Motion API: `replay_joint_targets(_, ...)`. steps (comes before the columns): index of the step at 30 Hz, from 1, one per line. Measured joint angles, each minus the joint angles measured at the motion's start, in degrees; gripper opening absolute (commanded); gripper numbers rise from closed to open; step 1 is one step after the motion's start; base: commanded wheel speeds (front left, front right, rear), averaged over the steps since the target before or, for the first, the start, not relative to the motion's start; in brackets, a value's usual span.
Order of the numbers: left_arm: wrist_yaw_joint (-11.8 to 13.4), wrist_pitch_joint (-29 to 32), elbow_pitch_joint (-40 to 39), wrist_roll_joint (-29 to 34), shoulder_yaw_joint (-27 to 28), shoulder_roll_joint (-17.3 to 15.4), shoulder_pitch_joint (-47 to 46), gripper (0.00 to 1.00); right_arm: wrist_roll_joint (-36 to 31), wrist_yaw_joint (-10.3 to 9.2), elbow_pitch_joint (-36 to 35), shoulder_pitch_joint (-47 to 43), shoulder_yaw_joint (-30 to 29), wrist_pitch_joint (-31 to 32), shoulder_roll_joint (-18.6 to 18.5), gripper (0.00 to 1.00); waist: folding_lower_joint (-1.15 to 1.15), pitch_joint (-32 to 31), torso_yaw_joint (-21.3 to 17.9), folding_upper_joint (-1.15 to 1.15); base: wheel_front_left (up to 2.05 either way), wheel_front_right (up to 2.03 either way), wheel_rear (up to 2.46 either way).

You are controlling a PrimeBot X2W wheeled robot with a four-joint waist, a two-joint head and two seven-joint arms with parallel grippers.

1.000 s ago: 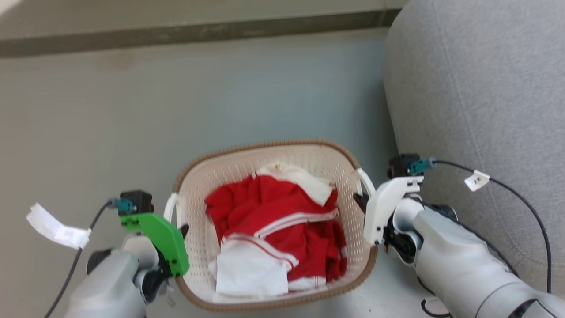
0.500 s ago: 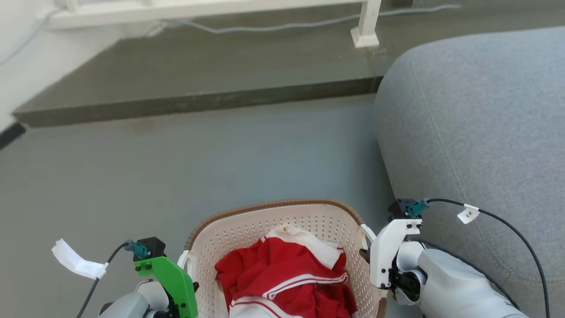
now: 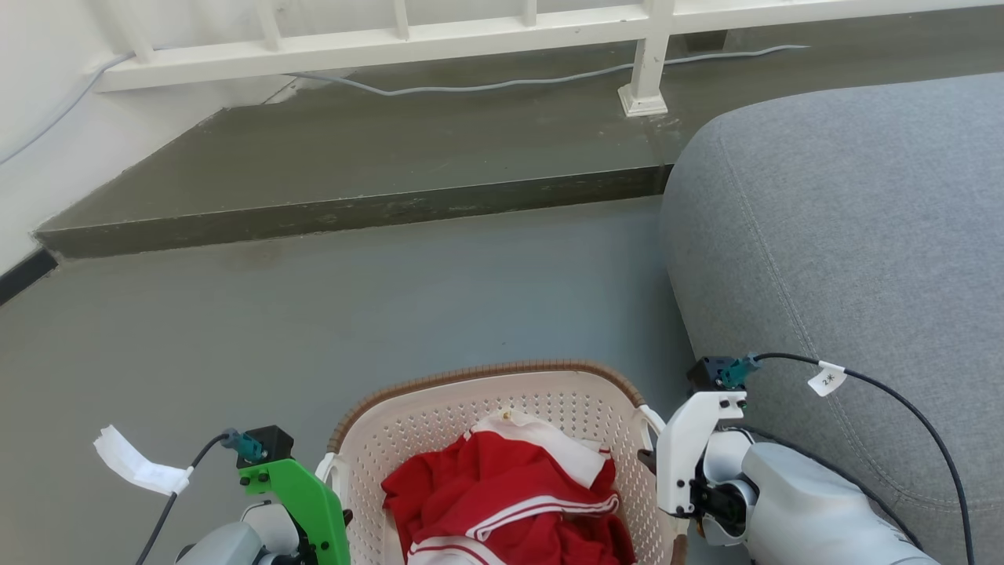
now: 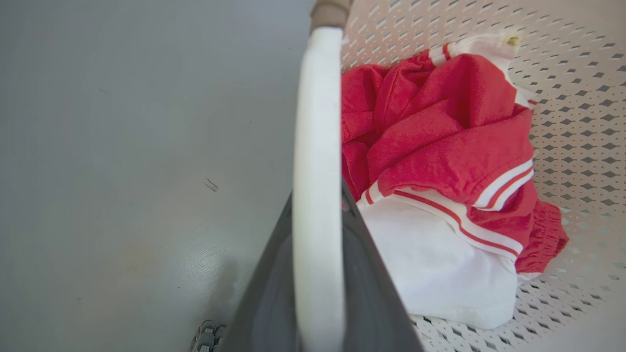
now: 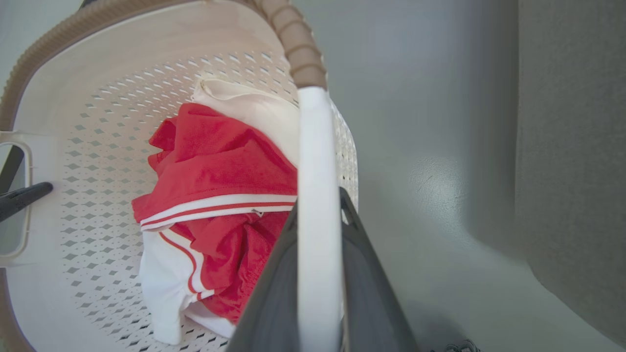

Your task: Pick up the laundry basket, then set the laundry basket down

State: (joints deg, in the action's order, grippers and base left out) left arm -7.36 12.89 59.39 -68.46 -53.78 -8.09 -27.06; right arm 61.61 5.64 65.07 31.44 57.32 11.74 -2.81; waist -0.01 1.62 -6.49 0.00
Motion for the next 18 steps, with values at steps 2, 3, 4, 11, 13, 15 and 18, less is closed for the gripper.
replay_joint_targets(2,0.00,0.00,0.02,-0.01,-0.01,0.00,0.00,0.00,0.00,0.00,0.01,0.05,0.12,0.01,0.00,0.00,0.00,0.01,-0.02,0.00,0.00,0.00,0.00)
replay_joint_targets(3,0.00,0.00,0.02,-0.02,-0.01,0.00,-0.01,0.00,0.01,0.00,0.01,0.07,0.16,0.02,0.00,0.00,0.00,0.02,-0.03,0.00,0.00,0.00,0.00)
replay_joint_targets(4,0.00,0.01,0.03,-0.05,-0.01,0.00,-0.01,0.00,0.08,0.00,0.01,0.08,0.19,0.18,0.00,0.00,0.00,0.02,-0.04,0.00,0.00,0.00,0.00)
replay_joint_targets(11,0.00,0.01,0.12,-0.93,-0.26,0.00,-0.01,0.00,0.52,0.00,0.04,0.10,0.53,0.24,-0.02,0.00,0.00,0.02,-0.12,0.00,0.00,0.00,0.00)
replay_joint_targets(13,0.00,0.00,0.14,-0.93,-0.31,0.00,-0.01,0.00,0.56,0.00,0.04,0.10,0.64,0.24,-0.02,0.00,0.00,0.03,-0.15,0.00,0.00,0.00,0.00)
replay_joint_targets(15,0.00,0.00,0.18,-0.94,-0.36,0.00,-0.01,0.00,0.58,0.00,0.04,0.10,0.73,0.24,-0.02,0.00,0.00,0.04,-0.17,0.00,0.00,0.00,0.00)
replay_joint_targets(18,0.00,-0.05,0.22,-1.03,-0.43,0.00,-0.01,0.00,0.96,0.00,0.04,0.11,0.87,0.24,-0.03,0.00,0.00,0.08,-0.20,0.00,0.00,0.00,0.00)
